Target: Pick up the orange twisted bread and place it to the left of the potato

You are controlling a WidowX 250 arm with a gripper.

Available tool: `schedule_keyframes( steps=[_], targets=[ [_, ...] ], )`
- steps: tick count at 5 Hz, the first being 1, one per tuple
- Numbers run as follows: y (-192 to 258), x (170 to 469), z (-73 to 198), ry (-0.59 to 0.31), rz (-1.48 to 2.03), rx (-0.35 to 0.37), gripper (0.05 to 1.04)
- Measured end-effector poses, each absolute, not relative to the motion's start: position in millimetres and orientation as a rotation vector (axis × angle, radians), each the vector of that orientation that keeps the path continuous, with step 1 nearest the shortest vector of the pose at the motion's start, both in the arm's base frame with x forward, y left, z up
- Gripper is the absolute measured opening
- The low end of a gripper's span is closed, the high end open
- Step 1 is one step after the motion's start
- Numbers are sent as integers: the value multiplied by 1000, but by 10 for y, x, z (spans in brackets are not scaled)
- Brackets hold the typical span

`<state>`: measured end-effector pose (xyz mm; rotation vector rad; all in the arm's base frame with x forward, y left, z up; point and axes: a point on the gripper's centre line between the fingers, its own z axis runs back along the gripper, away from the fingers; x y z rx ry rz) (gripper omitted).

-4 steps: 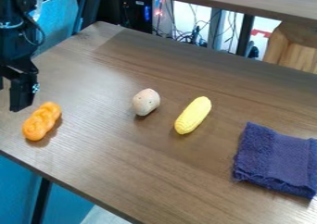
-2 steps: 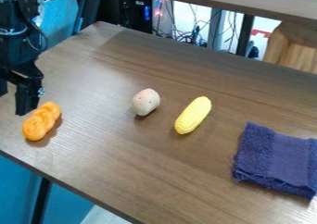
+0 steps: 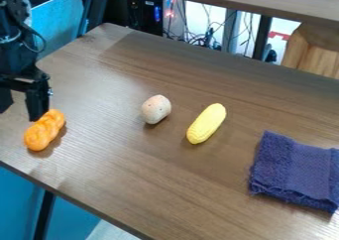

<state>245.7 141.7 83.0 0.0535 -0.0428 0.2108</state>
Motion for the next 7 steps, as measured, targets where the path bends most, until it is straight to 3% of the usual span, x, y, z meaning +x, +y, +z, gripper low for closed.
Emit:
schedule_keyframes(
  steps=[2, 5, 6, 7],
  targets=[
    [1409, 2586, 596, -74, 249, 15, 1001],
    [1380, 2649, 237, 9, 284, 18, 1001],
    [1370, 2752, 184, 10, 277, 41, 950],
    [1386, 2810, 182, 7, 271, 70, 827]
  ],
)
